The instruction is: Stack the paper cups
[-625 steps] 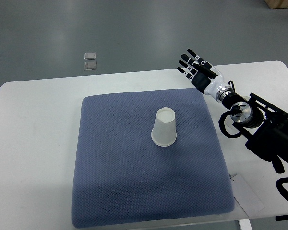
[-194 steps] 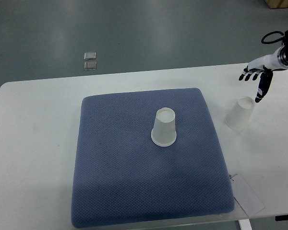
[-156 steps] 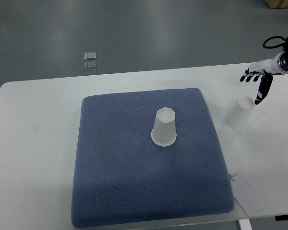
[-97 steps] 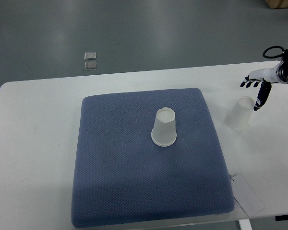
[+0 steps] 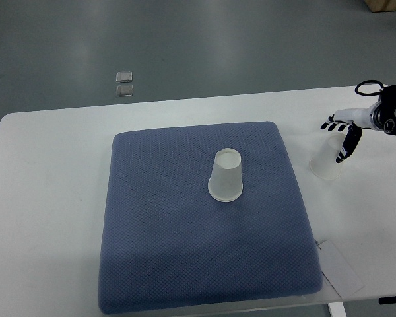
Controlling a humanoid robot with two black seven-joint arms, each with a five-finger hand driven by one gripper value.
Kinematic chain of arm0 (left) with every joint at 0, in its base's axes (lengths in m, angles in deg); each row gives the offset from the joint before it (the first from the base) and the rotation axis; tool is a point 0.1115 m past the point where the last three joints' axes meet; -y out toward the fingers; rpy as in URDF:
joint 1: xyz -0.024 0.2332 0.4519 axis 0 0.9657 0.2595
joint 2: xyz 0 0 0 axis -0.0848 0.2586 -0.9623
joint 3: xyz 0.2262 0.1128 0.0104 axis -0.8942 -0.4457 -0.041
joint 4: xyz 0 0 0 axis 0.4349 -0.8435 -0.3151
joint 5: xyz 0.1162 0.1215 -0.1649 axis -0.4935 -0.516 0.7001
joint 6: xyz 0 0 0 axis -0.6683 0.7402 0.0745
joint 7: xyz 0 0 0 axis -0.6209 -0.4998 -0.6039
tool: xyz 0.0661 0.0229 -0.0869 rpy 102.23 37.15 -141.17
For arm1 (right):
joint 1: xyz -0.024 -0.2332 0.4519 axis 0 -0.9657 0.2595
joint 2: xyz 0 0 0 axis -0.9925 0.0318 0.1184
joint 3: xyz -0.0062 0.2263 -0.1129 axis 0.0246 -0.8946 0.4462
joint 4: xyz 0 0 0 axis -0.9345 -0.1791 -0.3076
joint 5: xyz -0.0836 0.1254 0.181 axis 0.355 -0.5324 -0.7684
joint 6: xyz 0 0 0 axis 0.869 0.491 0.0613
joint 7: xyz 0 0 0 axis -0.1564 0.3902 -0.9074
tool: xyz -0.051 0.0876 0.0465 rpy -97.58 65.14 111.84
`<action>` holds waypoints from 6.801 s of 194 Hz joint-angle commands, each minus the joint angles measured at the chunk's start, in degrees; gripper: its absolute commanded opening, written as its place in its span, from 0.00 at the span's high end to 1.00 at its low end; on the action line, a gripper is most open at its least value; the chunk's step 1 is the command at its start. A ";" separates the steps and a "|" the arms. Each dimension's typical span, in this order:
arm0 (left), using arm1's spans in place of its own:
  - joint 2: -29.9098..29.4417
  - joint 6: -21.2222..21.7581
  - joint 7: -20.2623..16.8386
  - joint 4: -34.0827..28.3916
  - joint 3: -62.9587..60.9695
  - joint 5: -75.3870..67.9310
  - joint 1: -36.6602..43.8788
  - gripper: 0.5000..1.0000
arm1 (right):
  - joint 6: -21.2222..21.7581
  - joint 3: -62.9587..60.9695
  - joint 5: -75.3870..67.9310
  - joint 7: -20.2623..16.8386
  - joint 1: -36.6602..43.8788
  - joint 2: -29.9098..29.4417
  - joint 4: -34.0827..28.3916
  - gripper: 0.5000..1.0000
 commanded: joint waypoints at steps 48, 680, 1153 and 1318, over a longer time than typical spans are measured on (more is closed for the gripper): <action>0.00 0.00 0.00 0.00 -0.04 -0.04 0.00 0.00 | -1.34 -0.02 0.06 0.09 -1.48 -0.01 0.36 0.23; 0.00 0.00 0.00 0.00 0.05 0.05 0.00 0.00 | 15.80 -5.65 -3.55 0.26 37.90 -5.55 -21.79 0.69; 0.00 0.00 0.00 0.00 0.05 -0.04 0.00 0.00 | 13.42 -6.79 -1.79 0.26 28.93 -4.05 -24.51 0.68; 0.00 0.00 0.00 0.00 0.05 0.05 0.00 0.00 | 13.34 -6.79 -1.96 0.26 28.67 -3.97 -24.60 0.50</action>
